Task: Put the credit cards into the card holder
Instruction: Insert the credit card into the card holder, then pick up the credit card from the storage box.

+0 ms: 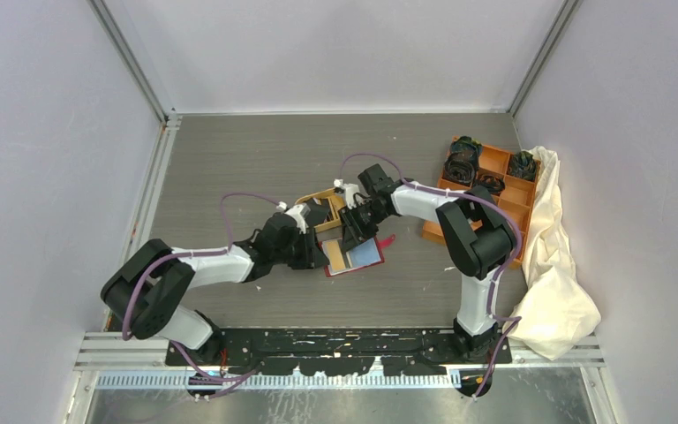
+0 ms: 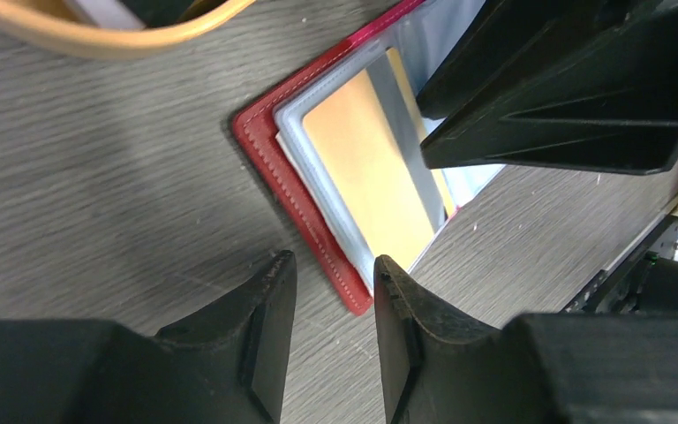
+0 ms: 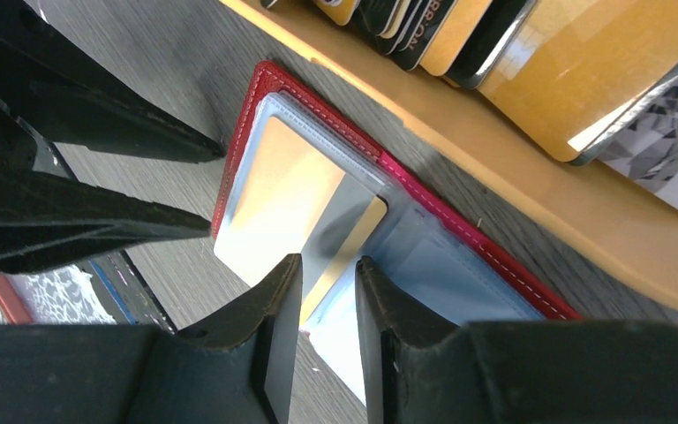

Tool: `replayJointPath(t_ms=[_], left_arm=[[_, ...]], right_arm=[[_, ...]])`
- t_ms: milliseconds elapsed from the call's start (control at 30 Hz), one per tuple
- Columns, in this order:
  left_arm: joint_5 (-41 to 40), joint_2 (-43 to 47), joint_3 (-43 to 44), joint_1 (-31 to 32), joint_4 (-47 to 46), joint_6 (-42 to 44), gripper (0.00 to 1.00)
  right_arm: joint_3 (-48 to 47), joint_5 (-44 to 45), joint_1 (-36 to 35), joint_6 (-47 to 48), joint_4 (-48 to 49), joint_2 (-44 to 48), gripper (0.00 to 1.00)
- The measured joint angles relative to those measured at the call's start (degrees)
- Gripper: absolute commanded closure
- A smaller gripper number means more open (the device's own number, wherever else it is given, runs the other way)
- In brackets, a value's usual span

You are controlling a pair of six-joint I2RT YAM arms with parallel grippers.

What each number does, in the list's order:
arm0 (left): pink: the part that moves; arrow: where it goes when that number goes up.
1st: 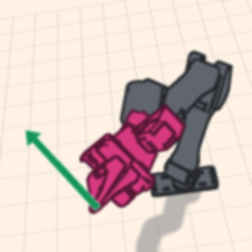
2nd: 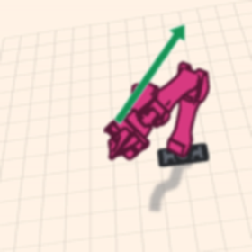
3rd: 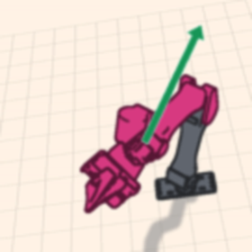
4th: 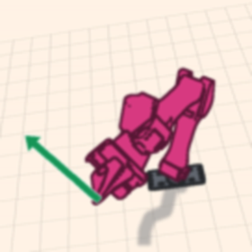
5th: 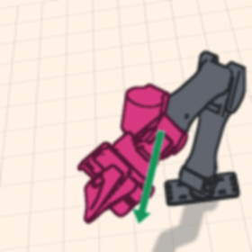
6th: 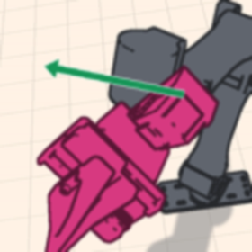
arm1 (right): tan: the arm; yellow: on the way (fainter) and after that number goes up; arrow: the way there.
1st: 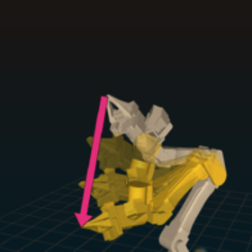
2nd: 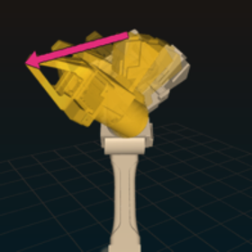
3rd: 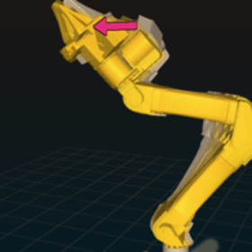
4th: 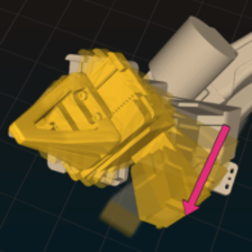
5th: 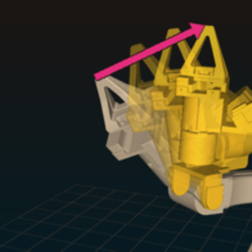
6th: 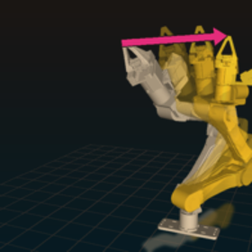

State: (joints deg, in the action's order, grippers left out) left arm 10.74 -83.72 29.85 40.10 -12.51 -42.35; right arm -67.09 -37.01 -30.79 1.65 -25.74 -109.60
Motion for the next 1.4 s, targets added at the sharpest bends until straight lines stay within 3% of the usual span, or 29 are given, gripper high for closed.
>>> replayJointPath(t_ms=[333,633,900,1000,1100,1133,1200,1233,1400], left_arm=[[2.01,-3.02,1.68,-0.15,-2.19,-0.79,0.62],[2.34,-2.32,1.14,-0.35,-1.99,-0.72,0.61],[-0.79,9.86,-1.2,-0.35,6.69,3.02,0.6],[-2.67,16.48,-1.33,-0.39,8.63,5.51,0.48],[-4.66,23.08,-1.53,-0.92,10.01,8.13,0.36],[-5.35,25.07,-1.53,-1.22,10.49,8.79,0.34],[-6.25,27.93,-1.16,-1.95,12.24,10.1,0.33],[-6.47,28.79,-0.74,-2.32,13.2,10.51,0.32],[-6.05,29.35,8.09,-4.31,22.91,13.66,0.32]], right_arm=[[-0.33,-1.53,-1.22,-0.7,-0.04,-0.48,0.74],[-2.19,-2.36,-1.22,1.55,-3.17,-0.63,0.66],[-3.54,-1.29,0.74,10.21,-9.31,5.88,0.6],[-5.9,0.81,1.38,14.43,-12.28,8.5,0.58],[-8.66,4.37,1.64,17.94,-14.23,10.8,0.47],[-9.49,5.53,1.64,18.8,-14.49,11.58,0.37],[-10.99,7.45,1.64,19.76,-14.58,12.81,0.05],[-11.87,8.33,1.64,20.2,-14.38,13.42,0.01],[-19.39,6.88,2.45,16.26,-10.75,12.72,0.01]])
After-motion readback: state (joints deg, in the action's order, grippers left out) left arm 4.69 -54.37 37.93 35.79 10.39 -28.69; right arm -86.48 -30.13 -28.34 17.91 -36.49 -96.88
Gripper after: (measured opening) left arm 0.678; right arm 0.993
